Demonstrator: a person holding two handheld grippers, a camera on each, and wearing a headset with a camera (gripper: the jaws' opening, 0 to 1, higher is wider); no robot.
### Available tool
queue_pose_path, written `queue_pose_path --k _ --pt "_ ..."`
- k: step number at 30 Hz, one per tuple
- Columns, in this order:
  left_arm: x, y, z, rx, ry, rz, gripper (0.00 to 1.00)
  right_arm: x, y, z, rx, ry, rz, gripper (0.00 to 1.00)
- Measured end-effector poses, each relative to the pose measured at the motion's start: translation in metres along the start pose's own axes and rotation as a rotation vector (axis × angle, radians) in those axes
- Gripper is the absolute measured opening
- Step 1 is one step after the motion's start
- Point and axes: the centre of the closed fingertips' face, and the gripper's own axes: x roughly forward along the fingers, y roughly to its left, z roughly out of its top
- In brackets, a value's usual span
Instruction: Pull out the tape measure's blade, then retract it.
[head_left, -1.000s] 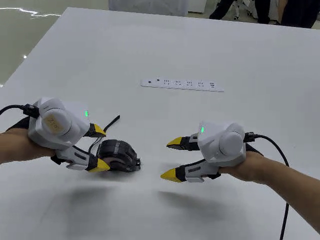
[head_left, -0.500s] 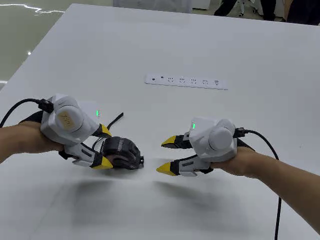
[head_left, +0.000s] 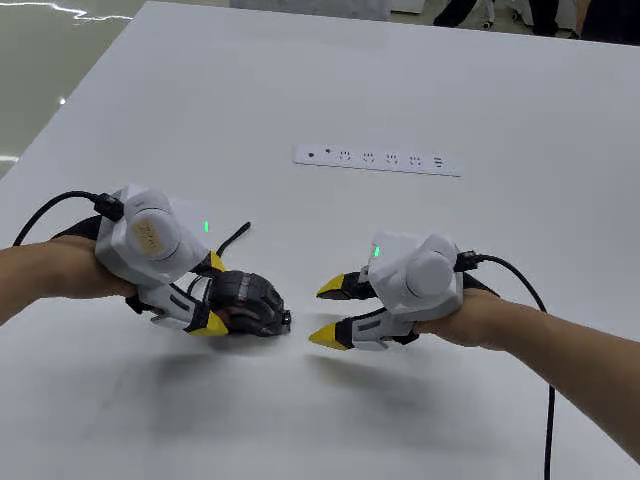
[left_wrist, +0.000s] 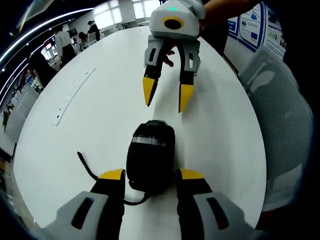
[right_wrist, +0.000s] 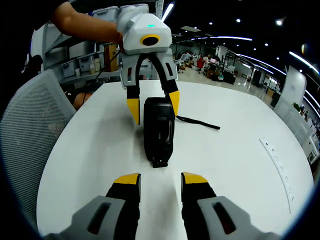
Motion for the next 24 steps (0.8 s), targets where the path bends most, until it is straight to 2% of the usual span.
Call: queue_pose_path --k 10,24 --pt "0.004 -0.001 0.0 0.022 0.02 -0.017 0.34 0.011 0.003 0.002 -0.008 0.006 0.028 0.31" --pt "0.008 0.0 -0.003 0.038 0.028 -0.029 0.29 0.028 0.007 0.004 -0.017 0.021 0.059 0.27"
